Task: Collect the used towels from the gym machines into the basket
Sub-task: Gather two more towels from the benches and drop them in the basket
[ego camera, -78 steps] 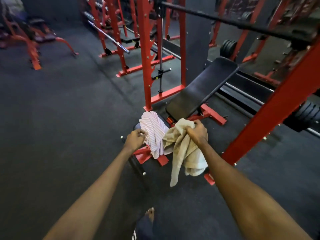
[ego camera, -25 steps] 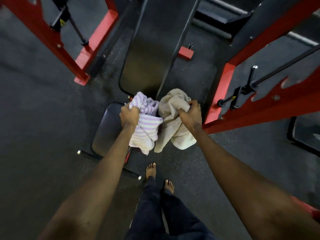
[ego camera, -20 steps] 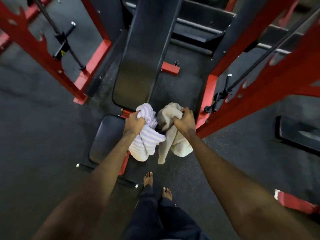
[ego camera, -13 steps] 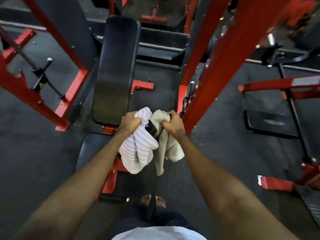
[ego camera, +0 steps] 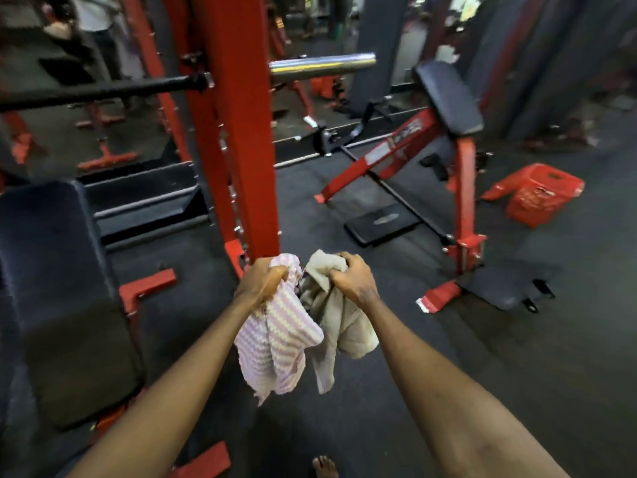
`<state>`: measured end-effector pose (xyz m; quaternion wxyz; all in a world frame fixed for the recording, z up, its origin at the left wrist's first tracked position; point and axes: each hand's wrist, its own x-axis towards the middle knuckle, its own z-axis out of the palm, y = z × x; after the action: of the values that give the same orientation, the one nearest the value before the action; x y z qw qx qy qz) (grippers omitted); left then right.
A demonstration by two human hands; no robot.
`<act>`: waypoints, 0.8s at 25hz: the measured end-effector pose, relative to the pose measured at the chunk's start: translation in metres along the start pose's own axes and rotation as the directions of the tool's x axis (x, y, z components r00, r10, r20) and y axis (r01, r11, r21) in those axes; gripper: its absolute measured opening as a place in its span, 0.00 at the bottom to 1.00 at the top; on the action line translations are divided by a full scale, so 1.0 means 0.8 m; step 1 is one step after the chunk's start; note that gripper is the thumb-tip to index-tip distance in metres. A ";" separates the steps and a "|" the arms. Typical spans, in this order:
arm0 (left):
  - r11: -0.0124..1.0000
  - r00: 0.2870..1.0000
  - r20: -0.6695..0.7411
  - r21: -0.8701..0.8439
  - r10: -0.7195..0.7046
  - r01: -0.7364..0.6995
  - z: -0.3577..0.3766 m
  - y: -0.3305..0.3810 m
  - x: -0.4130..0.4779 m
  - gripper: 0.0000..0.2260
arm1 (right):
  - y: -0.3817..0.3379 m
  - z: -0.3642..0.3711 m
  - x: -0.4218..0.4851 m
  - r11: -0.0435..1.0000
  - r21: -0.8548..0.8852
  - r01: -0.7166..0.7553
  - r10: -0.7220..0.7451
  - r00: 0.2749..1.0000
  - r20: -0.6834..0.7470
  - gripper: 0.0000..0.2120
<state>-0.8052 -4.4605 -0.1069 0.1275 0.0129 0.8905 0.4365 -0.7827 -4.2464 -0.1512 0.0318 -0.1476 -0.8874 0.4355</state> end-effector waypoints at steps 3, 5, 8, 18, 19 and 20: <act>0.996 0.993 0.088 0.020 0.081 -0.083 0.061 0.046 0.016 0.14 | 0.057 -0.080 -0.024 0.995 0.035 -0.098 0.102 0.979 -0.176 0.16; 0.996 0.987 0.132 0.004 0.087 -0.089 0.105 0.076 0.021 0.14 | 0.092 -0.135 -0.045 0.986 0.067 -0.152 0.164 0.942 -0.292 0.14; 0.990 0.973 0.187 -0.050 0.136 -0.129 0.178 0.135 0.003 0.19 | 0.156 -0.226 -0.082 0.967 0.131 -0.219 0.255 0.845 -0.470 0.13; 0.939 0.882 0.326 -0.170 0.339 -0.299 0.415 0.370 -0.040 0.20 | 0.365 -0.511 -0.169 0.891 0.306 -0.337 0.450 0.552 -0.702 0.24; 0.934 0.875 0.332 -0.188 0.353 -0.305 0.437 0.393 -0.047 0.19 | 0.380 -0.535 -0.175 0.888 0.316 -0.334 0.454 0.529 -0.717 0.24; 0.927 0.866 0.339 -0.206 0.368 -0.314 0.455 0.411 -0.052 0.15 | 0.390 -0.557 -0.179 0.886 0.328 -0.328 0.458 0.506 -0.731 0.24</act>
<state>-0.7069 -3.9806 -0.0546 0.2149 0.2433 0.7998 0.5050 -0.4909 -3.7676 -0.1094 0.3316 -0.5193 -0.6878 0.3838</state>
